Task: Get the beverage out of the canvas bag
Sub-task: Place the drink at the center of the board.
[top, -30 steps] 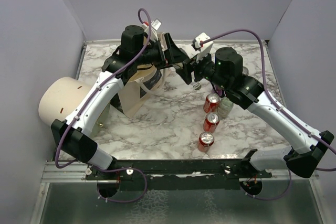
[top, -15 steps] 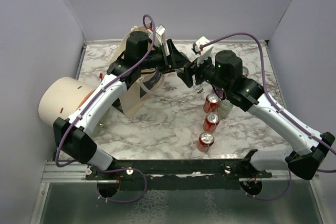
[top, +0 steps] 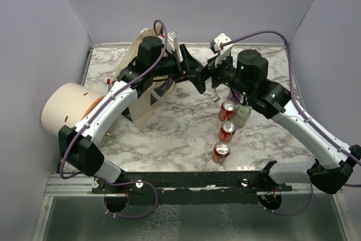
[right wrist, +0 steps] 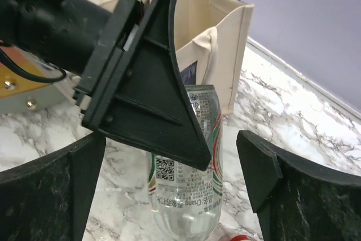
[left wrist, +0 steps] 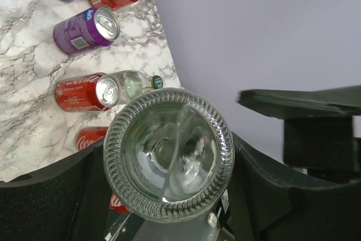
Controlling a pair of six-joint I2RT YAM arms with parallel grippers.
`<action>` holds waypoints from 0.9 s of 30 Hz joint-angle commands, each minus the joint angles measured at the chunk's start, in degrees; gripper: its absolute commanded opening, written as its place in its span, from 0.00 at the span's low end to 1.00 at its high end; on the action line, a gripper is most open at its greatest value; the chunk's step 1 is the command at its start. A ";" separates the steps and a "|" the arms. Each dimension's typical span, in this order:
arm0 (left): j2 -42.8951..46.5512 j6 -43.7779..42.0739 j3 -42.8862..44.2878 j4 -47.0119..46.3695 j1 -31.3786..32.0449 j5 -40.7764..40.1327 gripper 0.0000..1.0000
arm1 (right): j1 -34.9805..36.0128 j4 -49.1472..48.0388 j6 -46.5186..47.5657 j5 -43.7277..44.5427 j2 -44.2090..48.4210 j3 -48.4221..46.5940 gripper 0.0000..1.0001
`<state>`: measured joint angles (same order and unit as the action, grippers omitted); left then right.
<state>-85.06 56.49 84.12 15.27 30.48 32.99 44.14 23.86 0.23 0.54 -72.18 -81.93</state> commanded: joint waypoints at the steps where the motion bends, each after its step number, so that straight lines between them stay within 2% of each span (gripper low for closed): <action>1: 1.53 3.67 2.81 -5.10 -0.17 -2.25 0.00 | 0.07 2.49 -3.36 0.68 0.91 -4.40 1.00; 5: 2.04 5.89 2.82 -7.09 -2.37 -2.14 0.00 | 0.07 5.94 -8.98 4.10 1.48 -5.47 1.00; 11: 3.27 16.65 2.91 -15.92 -6.29 -1.08 0.00 | 0.07 7.26 -22.82 13.00 6.50 -2.52 1.00; 16: 6.42 24.28 -0.81 -22.65 -8.28 -1.88 0.00 | 0.07 6.63 -42.74 18.63 10.90 -0.83 1.00; 20: 8.98 30.12 -4.73 -28.98 -8.58 -3.26 0.00 | 0.07 -4.73 -48.08 13.98 14.49 3.91 1.00; 22: 10.34 31.80 -6.02 -30.84 -8.59 -4.56 0.00 | 0.07 -4.35 -52.96 15.12 14.62 4.53 1.00; 27: 13.53 38.40 -11.76 -38.39 -8.43 -8.88 0.00 | 0.07 -7.16 -58.39 14.20 13.83 6.66 1.00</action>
<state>-76.82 83.96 74.08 -5.98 21.91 28.86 44.16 21.41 -48.97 14.26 -57.28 -77.67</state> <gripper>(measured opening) 0.687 0.996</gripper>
